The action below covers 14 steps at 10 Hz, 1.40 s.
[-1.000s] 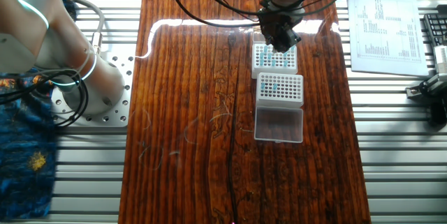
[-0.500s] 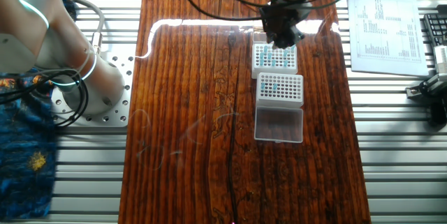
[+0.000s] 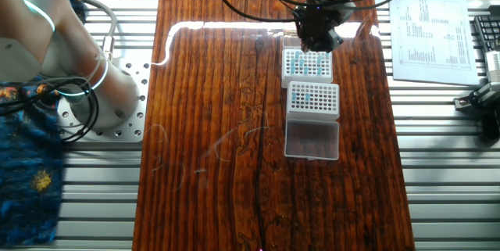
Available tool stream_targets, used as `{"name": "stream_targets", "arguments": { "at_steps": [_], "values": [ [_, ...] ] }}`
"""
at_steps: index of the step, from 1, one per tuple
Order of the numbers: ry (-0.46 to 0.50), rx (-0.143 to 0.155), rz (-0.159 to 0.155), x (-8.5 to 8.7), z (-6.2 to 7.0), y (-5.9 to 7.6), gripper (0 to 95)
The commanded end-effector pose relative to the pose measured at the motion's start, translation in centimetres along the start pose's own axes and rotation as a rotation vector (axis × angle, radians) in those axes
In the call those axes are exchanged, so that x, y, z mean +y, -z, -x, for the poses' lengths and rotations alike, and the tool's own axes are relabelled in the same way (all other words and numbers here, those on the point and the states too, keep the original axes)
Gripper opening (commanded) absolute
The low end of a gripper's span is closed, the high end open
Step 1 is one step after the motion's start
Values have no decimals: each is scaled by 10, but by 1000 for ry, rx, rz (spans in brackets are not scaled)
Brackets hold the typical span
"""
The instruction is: Transfer all medium pipette tips from one holder to another
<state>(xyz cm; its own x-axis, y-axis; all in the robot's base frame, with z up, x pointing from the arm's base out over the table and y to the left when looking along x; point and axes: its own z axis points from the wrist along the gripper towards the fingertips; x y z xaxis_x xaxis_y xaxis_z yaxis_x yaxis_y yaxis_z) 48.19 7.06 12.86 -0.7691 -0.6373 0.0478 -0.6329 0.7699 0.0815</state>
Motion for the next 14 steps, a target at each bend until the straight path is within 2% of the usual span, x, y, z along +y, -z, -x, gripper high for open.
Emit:
{"name": "stream_targets", "arguments": {
  "at_steps": [1, 4, 6, 7, 8, 11, 14],
  "values": [
    [-24, -2, 1, -1, -1, 1, 0],
    [-15, -3, -1, -11, -10, 4, 0],
    [-7, -10, -7, -29, -29, 9, 0],
    [-9, -9, -9, -36, -36, 9, 190],
    [-8, -11, -12, -43, -44, 9, 190],
    [-45, -34, -26, -62, -63, -5, 190],
    [-93, -43, -35, -66, -67, -16, 190]
  ]
}}
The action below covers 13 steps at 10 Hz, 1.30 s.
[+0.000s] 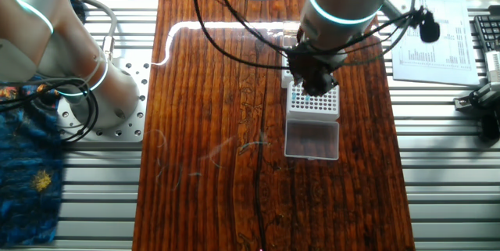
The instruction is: Transfer all medium pipette tips from one holder to another
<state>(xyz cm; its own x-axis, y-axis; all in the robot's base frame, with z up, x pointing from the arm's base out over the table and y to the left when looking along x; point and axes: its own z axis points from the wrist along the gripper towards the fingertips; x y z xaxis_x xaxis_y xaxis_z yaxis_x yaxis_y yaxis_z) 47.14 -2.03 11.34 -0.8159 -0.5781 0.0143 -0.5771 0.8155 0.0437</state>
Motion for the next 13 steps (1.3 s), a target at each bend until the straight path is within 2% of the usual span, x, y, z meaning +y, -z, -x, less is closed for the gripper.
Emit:
{"name": "stream_targets", "arguments": {
  "at_steps": [1, 2, 5, 13],
  "values": [
    [-22, -6, 0, -2, -2, -6, 190],
    [-42, -16, -8, -1, -4, -14, 190],
    [-96, -27, -16, 1, -7, -24, 190],
    [-97, -34, -35, 5, -3, -39, 190]
  ]
}}
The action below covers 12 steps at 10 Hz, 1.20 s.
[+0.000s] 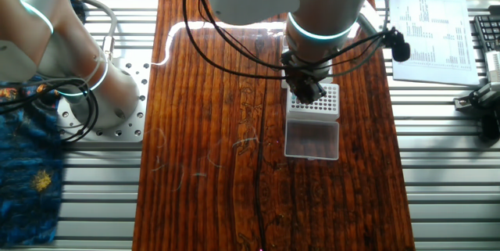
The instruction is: Transfer all medium pipette tips from one holder to another
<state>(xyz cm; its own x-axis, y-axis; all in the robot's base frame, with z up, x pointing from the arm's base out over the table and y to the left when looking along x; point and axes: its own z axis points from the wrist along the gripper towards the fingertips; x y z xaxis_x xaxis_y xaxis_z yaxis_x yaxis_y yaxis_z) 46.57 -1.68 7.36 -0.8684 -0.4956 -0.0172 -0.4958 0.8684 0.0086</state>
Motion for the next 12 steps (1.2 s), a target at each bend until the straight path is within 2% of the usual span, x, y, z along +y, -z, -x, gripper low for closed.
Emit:
{"name": "stream_targets", "arguments": {
  "at_steps": [1, 2, 3, 8, 12],
  "values": [
    [-1, -2, -1, 1, -1, 1, 190],
    [-1, -3, -1, 1, -1, 1, 190],
    [0, -3, -1, 1, -1, 1, 0],
    [7, -3, 3, 1, -1, 4, 0],
    [24, -3, 11, 1, 0, 24, 0]
  ]
}}
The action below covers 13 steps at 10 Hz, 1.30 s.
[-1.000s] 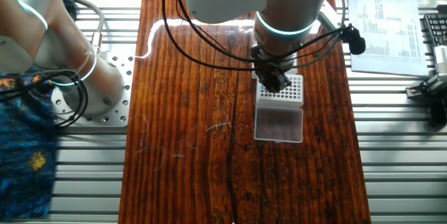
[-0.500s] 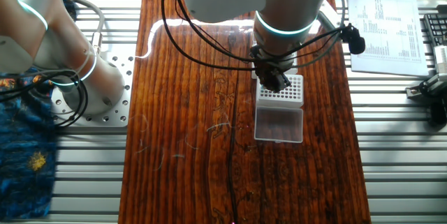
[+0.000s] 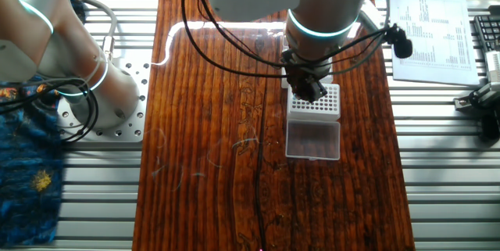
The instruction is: Transfer all medium pipette tips from one holder to another
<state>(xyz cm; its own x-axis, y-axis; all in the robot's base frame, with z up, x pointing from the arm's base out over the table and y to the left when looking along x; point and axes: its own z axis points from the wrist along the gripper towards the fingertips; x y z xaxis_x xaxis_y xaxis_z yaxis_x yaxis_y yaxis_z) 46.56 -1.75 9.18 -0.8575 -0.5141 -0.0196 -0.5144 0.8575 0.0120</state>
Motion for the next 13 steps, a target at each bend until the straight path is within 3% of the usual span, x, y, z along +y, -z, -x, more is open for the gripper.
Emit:
{"name": "stream_targets", "arguments": {
  "at_steps": [1, 2, 5, 8, 9, 13],
  "values": [
    [4, -4, 12, 2, 0, 12, 0],
    [15, -12, 26, 3, 1, 27, 0],
    [53, 1, 27, 13, 13, 72, 0],
    [-1, -3, 26, 43, 43, 101, 0],
    [-24, -8, 27, 55, 59, 100, 0],
    [-77, -16, 31, 91, 87, 76, 0]
  ]
}}
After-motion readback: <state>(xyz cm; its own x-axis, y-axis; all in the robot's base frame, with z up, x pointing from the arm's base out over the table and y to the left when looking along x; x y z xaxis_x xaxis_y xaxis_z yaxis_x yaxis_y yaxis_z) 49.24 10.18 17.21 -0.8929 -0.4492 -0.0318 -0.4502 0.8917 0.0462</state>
